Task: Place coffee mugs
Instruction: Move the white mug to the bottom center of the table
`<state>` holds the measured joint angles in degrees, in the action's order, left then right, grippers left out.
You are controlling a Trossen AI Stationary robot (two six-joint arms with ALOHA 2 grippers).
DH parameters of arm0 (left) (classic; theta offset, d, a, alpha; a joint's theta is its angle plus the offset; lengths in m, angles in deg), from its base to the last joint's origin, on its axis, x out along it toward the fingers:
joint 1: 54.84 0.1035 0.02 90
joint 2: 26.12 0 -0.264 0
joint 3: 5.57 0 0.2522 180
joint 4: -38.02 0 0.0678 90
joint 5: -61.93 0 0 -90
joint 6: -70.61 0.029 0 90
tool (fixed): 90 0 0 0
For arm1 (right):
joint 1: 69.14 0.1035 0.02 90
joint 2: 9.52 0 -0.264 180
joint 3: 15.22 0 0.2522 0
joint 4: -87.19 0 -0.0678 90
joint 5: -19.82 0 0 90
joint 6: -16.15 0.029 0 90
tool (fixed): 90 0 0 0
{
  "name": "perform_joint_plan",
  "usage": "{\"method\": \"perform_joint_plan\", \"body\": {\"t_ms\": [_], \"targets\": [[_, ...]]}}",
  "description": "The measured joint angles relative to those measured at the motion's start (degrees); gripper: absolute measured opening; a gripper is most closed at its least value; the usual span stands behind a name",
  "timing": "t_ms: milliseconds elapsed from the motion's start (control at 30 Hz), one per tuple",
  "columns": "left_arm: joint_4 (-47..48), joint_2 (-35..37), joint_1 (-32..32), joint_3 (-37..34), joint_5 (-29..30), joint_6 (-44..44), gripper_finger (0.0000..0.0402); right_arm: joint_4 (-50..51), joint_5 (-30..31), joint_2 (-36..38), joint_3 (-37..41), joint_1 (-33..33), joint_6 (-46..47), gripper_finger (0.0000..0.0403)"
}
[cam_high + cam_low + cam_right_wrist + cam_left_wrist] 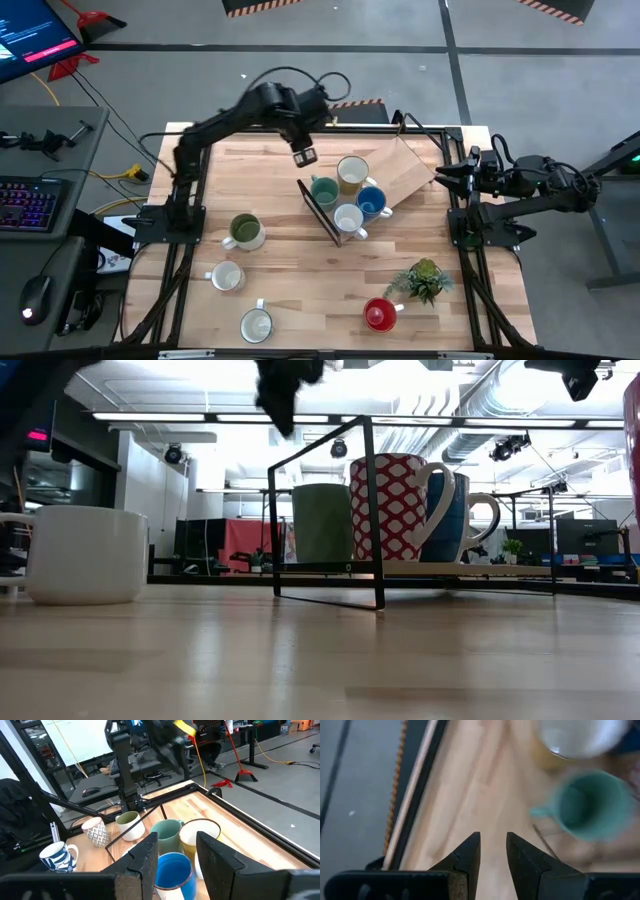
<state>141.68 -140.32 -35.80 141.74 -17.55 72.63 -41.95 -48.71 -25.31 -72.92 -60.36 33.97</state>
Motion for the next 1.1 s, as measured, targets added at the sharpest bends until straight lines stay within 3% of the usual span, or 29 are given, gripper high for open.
{"method": "perform_joint_plan", "body": {"t_ms": [233,500,800,933,1100], "targets": [[-0.12,11.73,-5.56,-9.01,-1.44,2.04,0.0083,-0.02,-0.04,0.00,0.00,0.00,0.29,0.0124],[0.04,25.46,-13.10,-31.74,-1.46,-2.76,0.0083,0.00,-0.99,0.00,0.00,0.00,1.61,0.0124],[-6.73,41.83,-19.13,-56.18,-1.40,-21.32,0.0083,-0.30,-1.09,0.00,0.00,0.00,3.00,0.0124],[-9.83,44.49,-20.61,-64.32,-1.18,-29.30,0.0083,-0.98,-1.07,0.00,0.00,0.00,4.24,0.0124],[-11.13,44.98,-21.90,-71.78,-1.19,-33.05,0.0083,-1.55,-1.07,0.00,0.00,0.00,4.43,0.0124]]}}
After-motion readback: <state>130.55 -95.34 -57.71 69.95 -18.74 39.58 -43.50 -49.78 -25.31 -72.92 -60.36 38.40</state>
